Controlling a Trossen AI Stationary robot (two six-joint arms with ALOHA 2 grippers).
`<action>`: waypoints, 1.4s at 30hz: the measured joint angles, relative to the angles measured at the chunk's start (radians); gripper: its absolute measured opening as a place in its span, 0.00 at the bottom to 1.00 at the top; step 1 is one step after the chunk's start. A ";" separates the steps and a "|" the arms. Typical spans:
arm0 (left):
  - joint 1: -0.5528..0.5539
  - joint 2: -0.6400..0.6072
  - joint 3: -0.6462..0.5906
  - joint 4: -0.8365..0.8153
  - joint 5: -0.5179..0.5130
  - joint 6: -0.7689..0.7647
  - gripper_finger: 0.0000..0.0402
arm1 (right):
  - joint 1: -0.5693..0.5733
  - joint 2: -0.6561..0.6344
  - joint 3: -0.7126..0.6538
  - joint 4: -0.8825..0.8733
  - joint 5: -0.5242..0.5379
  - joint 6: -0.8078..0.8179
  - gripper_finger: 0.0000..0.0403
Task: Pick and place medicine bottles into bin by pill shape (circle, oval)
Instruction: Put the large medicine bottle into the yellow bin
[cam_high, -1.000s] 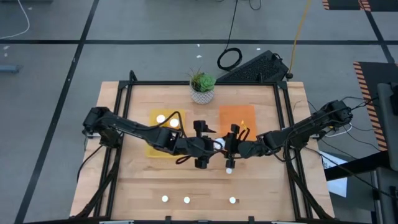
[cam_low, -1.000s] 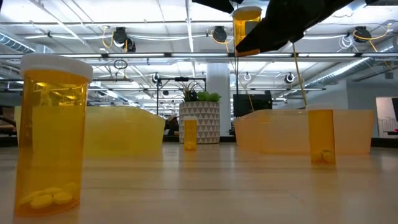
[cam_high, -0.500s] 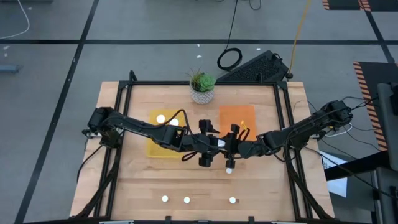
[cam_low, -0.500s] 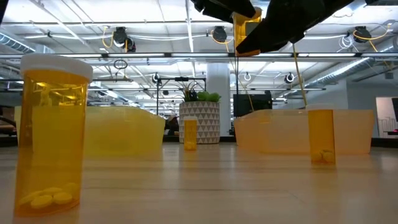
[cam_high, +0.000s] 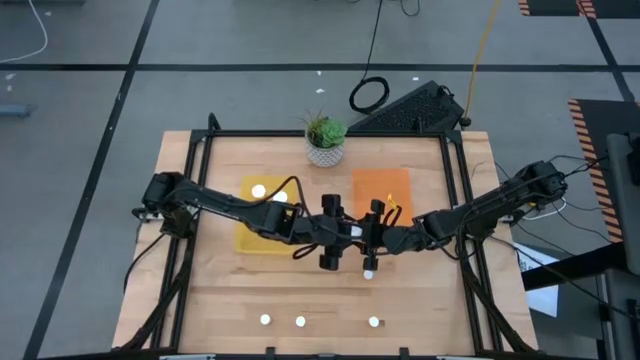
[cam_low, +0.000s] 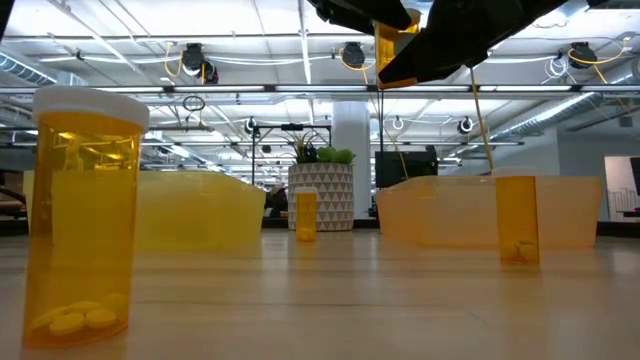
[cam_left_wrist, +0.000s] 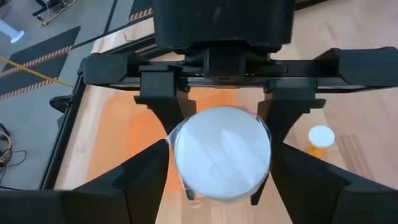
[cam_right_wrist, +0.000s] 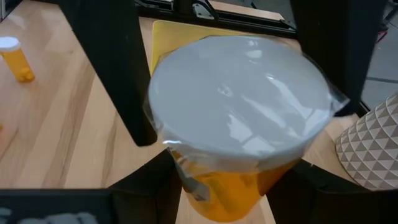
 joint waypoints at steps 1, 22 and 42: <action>0.002 0.000 0.000 0.003 0.002 0.000 0.67 | 0.000 0.000 0.000 0.000 0.000 0.000 0.45; -0.004 0.000 0.000 0.016 0.023 0.014 0.57 | 0.000 0.000 0.000 0.000 -0.002 -0.003 0.45; -0.005 0.002 -0.001 -0.031 0.027 0.027 0.56 | 0.006 -0.001 -0.001 0.019 -0.024 -0.026 0.67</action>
